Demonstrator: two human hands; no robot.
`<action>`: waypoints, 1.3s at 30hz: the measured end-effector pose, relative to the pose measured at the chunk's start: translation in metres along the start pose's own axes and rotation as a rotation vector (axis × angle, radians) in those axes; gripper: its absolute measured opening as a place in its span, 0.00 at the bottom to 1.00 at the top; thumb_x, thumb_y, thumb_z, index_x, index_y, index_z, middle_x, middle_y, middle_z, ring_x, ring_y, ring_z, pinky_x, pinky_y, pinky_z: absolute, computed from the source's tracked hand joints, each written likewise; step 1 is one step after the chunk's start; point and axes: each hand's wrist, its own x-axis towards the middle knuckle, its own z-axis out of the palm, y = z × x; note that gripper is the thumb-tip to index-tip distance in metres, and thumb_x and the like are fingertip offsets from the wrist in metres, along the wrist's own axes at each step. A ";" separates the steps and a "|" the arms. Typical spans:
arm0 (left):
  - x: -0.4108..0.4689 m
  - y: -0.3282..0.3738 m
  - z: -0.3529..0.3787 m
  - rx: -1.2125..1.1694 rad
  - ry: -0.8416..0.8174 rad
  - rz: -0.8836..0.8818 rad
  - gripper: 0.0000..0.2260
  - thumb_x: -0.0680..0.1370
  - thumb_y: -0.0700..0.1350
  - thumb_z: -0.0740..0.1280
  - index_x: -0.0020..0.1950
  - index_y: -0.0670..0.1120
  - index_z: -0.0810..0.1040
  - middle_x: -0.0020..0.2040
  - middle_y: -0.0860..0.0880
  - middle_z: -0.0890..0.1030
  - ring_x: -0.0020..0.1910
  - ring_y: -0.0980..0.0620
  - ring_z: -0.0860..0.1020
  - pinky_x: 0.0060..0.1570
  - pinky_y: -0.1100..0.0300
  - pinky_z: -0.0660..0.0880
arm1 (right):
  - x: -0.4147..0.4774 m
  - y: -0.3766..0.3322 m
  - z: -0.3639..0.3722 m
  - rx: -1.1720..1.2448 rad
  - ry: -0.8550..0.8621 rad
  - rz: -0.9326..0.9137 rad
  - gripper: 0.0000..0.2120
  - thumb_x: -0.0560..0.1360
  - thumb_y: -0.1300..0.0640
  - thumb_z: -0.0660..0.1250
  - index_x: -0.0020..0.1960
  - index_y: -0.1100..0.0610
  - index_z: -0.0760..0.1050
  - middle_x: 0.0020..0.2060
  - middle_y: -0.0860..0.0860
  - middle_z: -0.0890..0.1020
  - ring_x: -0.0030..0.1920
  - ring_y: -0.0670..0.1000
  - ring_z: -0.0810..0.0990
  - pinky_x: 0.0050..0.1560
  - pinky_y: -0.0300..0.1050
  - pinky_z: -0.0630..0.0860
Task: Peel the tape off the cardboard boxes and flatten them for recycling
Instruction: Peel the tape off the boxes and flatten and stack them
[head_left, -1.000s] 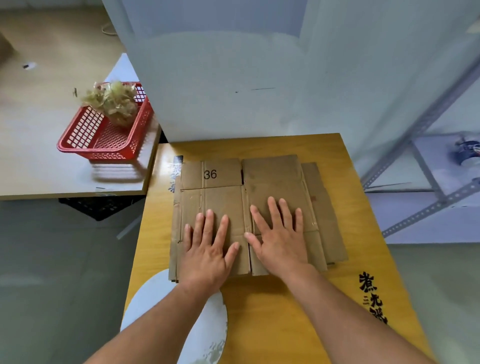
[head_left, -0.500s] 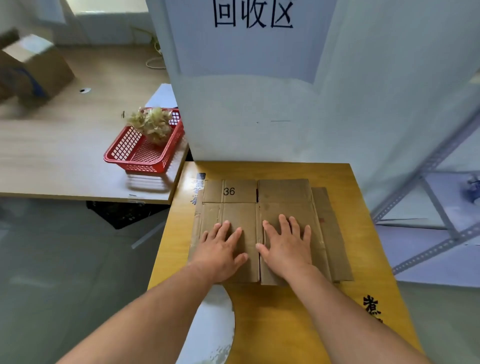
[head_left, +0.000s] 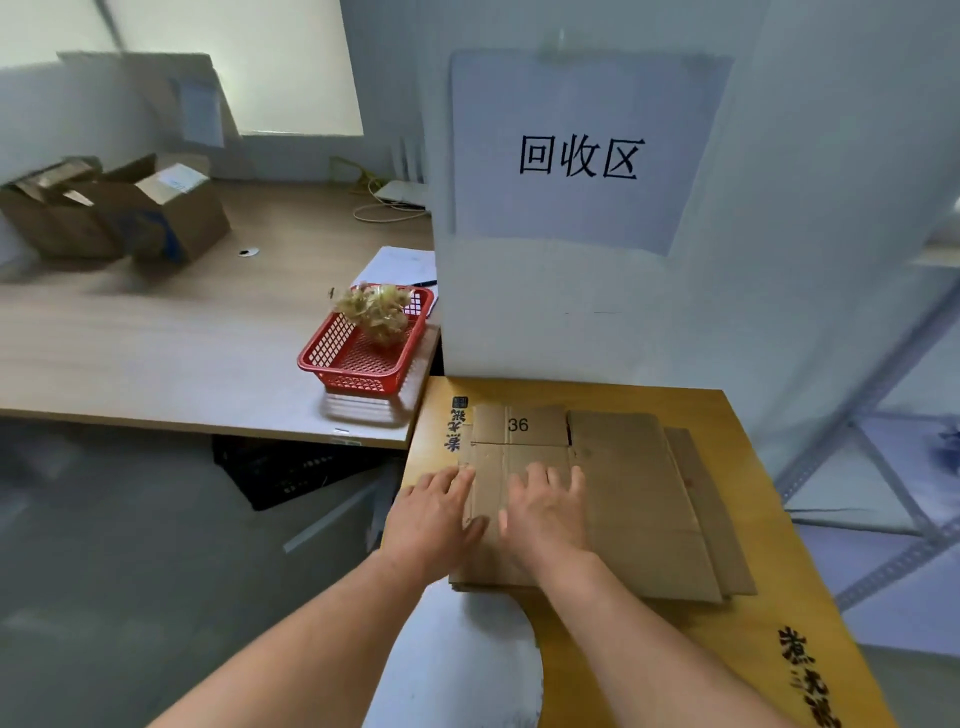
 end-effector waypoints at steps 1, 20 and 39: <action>-0.006 -0.011 -0.001 -0.006 0.020 -0.008 0.29 0.81 0.61 0.55 0.78 0.52 0.54 0.76 0.52 0.61 0.74 0.50 0.61 0.69 0.54 0.62 | -0.002 -0.013 0.000 -0.006 0.009 -0.007 0.21 0.79 0.45 0.56 0.68 0.55 0.68 0.65 0.56 0.71 0.66 0.57 0.68 0.71 0.59 0.54; -0.168 -0.374 -0.027 -0.108 0.156 -0.550 0.18 0.81 0.56 0.56 0.69 0.51 0.67 0.63 0.52 0.73 0.61 0.51 0.73 0.51 0.57 0.71 | 0.035 -0.380 -0.006 0.023 0.068 -0.451 0.10 0.81 0.53 0.52 0.52 0.56 0.70 0.50 0.53 0.77 0.47 0.56 0.77 0.39 0.45 0.66; -0.090 -0.574 -0.050 -0.055 0.192 -0.751 0.19 0.82 0.56 0.56 0.70 0.51 0.67 0.62 0.51 0.74 0.61 0.50 0.74 0.50 0.58 0.70 | 0.214 -0.553 -0.011 0.002 0.065 -0.640 0.09 0.79 0.56 0.53 0.46 0.56 0.71 0.37 0.50 0.75 0.38 0.55 0.75 0.37 0.44 0.69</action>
